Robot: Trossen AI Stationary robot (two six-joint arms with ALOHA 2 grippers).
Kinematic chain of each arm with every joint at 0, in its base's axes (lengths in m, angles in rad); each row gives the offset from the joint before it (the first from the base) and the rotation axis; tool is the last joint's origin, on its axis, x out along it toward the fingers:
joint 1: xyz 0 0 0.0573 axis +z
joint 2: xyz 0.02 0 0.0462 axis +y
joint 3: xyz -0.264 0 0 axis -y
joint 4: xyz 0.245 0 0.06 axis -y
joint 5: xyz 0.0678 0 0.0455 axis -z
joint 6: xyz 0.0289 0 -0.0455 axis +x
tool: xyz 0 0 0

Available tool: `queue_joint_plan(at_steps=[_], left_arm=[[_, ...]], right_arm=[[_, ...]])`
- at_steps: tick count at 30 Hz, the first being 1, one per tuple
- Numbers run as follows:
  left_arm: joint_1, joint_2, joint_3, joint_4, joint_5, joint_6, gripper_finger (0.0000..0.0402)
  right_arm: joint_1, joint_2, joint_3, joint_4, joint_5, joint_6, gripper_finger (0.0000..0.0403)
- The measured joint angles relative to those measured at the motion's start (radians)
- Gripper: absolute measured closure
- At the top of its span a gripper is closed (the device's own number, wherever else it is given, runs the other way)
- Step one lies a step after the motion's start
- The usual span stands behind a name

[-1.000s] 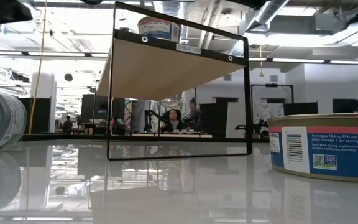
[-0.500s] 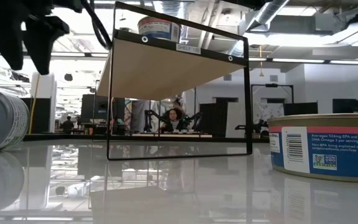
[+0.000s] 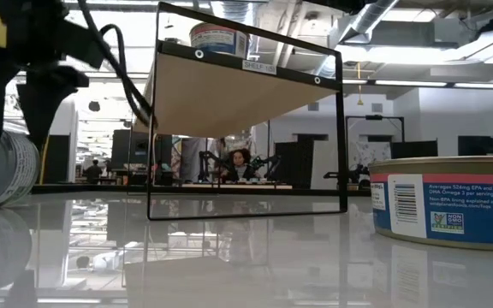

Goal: Stack canned seafood by type on shelf
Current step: Stack the green tuna can on top of the other green tuna can on the shelf

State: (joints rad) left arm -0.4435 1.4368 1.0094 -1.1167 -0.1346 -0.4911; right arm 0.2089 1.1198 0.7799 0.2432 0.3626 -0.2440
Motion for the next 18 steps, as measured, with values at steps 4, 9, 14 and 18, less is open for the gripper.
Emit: queue_joint_plan(at_steps=[4, 9, 14, 18], left_arm=[[0.0, 0.0, -0.037, 0.002, 0.027, 0.001, 0.0126], [0.0, 0.0, -0.051, -0.002, 0.065, 0.003, 0.0175], [0.0, 0.0, -0.051, -0.017, 0.097, 0.019, 0.0273], [0.0, -0.013, -0.05, -0.02, 0.133, 0.01, 0.0273]], right_arm=[[0.0, 0.0, 0.0, 0.0, 0.0, 0.001, 0.0112], [0.0, 0.0, 0.0, 0.0, 0.0, 0.003, 0.0112], [0.0, 0.0, 0.0, 0.001, 0.0, 0.003, 0.0112], [0.0, 0.0, 0.0, 0.0, 0.0, 0.006, 0.0112]])
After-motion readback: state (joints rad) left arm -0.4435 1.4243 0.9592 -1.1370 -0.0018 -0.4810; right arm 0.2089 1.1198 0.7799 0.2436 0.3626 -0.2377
